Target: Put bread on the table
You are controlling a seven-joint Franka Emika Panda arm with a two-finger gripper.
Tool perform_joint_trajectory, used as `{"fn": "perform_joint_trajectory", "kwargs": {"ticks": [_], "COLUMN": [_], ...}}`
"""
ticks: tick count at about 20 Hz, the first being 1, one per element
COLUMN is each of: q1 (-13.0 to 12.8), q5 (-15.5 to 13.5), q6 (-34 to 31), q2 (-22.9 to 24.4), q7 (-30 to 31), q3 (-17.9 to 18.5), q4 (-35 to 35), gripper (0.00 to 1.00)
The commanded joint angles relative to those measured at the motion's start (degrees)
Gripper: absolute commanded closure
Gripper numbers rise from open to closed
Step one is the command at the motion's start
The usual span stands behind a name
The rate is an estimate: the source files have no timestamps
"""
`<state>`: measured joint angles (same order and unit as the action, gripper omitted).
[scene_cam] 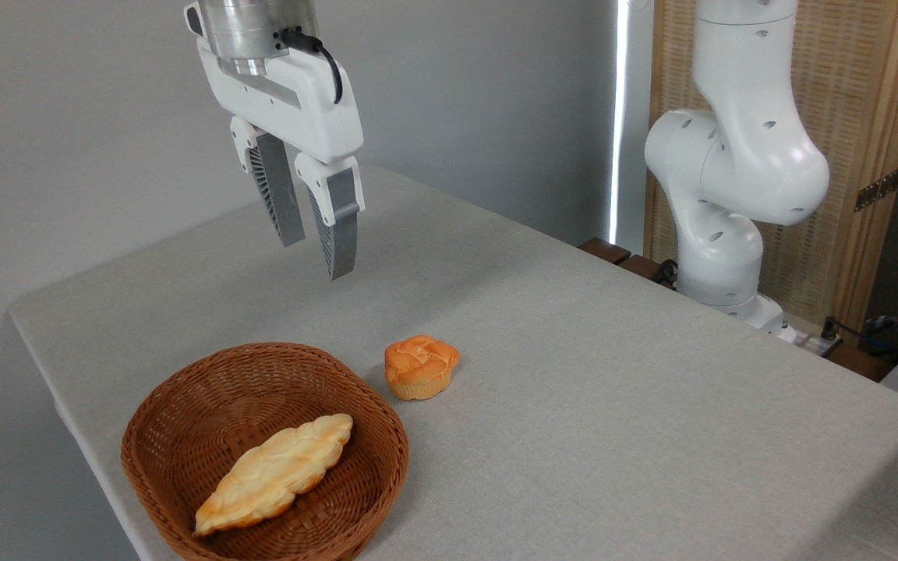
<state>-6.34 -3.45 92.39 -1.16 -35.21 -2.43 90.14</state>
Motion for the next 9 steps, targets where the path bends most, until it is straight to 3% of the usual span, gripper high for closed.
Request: {"fn": "perform_joint_trajectory", "kwargs": {"ticks": [1, 9], "q1": [0.01, 0.01], "q5": [-0.15, -0.15], "q6": [-2.22, -2.31], "q2": [-0.07, -0.07], "q7": [0.94, 0.94], "q3": [0.06, 0.5], "q4": [-1.81, -1.72], "gripper": [0.0, 0.0]}}
